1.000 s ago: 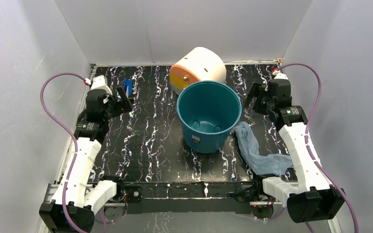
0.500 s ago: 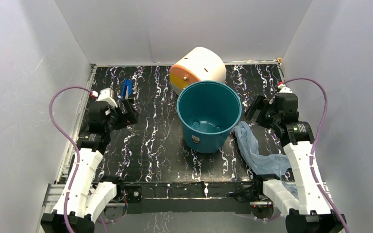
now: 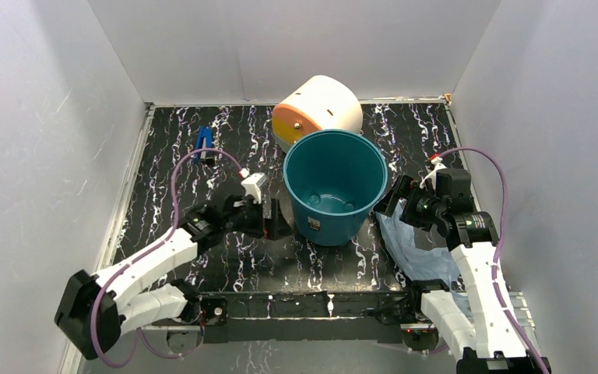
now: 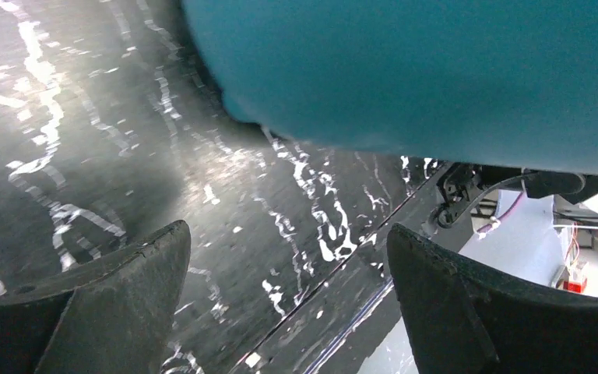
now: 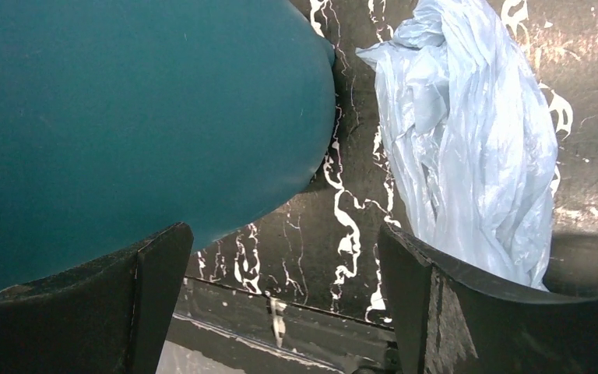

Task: Put the trash bags into the trash bin
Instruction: Move the trash bin to the center of the board.

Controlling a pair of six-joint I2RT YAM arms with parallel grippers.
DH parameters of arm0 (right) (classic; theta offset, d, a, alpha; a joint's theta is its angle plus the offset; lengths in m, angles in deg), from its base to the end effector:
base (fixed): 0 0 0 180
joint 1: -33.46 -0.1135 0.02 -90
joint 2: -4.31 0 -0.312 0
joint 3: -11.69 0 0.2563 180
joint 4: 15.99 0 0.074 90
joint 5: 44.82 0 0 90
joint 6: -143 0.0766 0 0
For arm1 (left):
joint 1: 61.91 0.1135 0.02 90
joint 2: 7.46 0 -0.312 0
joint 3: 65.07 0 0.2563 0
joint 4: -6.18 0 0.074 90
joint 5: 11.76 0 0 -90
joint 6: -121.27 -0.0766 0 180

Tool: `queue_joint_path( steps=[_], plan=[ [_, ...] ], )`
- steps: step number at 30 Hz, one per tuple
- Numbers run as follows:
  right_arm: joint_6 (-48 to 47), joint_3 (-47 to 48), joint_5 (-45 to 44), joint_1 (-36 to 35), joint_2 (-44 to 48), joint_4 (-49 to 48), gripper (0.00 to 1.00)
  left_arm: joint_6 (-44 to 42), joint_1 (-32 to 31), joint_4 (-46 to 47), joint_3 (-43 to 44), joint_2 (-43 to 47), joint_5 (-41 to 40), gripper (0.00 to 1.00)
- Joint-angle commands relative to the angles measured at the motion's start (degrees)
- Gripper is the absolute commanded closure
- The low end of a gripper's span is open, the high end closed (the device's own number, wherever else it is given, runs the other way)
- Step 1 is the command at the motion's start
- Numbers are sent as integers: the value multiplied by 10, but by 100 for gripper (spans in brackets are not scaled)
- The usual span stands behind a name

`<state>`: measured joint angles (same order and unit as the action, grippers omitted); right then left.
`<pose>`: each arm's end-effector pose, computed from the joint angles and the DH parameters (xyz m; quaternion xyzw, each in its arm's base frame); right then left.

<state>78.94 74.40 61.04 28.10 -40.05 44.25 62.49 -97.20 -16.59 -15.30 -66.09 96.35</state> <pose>0.1475 0.0349 0.3137 0.1062 0.8999 0.2302 0.3548 0.1787 -0.1557 0.2634 0.1073 0.8589 -0.3790 0.3273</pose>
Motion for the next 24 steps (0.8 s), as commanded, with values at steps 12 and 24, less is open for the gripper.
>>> queue_joint_path(
  steps=[12,24],
  plan=[
    [129,6,-115,4,81,3,1,13,-144,339,69,-235,-89,7],
    [96,18,-76,4,98,-16,1,21,-156,395,267,-466,-99,7]
  ],
)
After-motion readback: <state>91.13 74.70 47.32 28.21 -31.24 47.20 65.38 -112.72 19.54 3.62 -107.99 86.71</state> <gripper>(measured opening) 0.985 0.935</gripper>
